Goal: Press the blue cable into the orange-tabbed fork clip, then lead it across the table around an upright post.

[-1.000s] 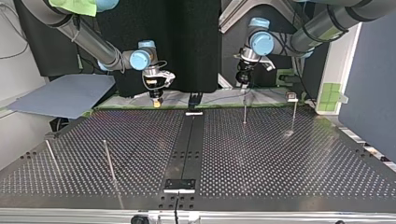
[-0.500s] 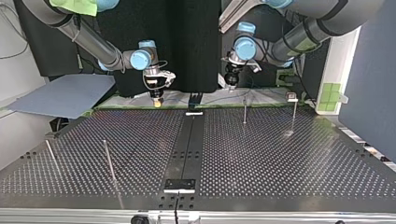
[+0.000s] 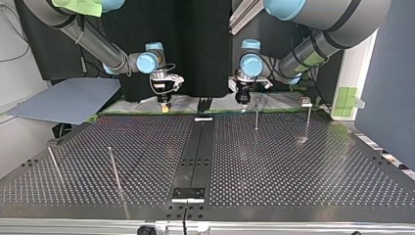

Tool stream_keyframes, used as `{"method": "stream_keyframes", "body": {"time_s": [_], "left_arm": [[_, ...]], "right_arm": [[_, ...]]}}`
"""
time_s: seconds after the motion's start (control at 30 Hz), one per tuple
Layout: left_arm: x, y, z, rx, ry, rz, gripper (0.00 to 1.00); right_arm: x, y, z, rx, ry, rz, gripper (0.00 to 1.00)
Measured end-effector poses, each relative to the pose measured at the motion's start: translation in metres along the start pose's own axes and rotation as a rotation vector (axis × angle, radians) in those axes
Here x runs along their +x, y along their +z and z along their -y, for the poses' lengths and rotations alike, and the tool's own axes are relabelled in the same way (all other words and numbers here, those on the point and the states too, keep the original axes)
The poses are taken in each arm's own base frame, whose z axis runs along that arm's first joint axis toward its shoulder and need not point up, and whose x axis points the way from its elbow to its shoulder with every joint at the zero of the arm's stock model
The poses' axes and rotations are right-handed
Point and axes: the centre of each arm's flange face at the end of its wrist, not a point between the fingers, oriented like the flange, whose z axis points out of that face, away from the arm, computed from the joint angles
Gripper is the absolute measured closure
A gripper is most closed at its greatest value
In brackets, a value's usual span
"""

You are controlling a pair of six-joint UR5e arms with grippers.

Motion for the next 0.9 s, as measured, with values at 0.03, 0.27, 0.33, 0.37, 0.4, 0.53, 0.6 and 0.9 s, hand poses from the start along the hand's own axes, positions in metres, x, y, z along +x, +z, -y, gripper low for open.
{"method": "stream_keyframes", "body": {"time_s": [0.03, 0.27, 0.33, 0.37, 0.4, 0.53, 0.6, 0.9], "left_arm": [[-0.003, 0.004, 0.001, 0.002, 0.005, 0.010, 0.02], [-0.012, 0.015, 0.006, 0.028, 0.022, 0.040, 0.02], [-0.011, 0.015, 0.008, 0.045, 0.034, 0.036, 0.02], [-0.011, 0.014, 0.010, 0.053, 0.040, 0.032, 0.02], [-0.009, 0.013, 0.012, 0.064, 0.048, 0.023, 0.02], [-0.004, 0.008, 0.018, 0.100, 0.085, -0.016, 0.02], [-0.001, 0.005, 0.021, 0.115, 0.109, -0.040, 0.02], [0.009, -0.008, 0.021, 0.096, 0.219, -0.125, 0.02]], "right_arm": [[0.000, 0.000, -0.001, -0.001, 0.000, 0.000, 1.00], [0.001, 0.001, -0.003, -0.004, 0.000, -0.002, 1.00], [0.001, 0.002, -0.003, -0.005, 0.000, -0.004, 1.00], [0.002, 0.002, -0.004, -0.005, 0.000, -0.005, 1.00], [0.002, 0.002, -0.004, -0.006, 0.001, -0.005, 1.00], [0.003, 0.003, -0.006, -0.009, 0.001, -0.009, 1.00], [0.003, 0.004, -0.006, -0.010, 0.002, -0.009, 1.00], [0.003, 0.004, -0.010, -0.015, 0.004, -0.008, 1.00]]}}
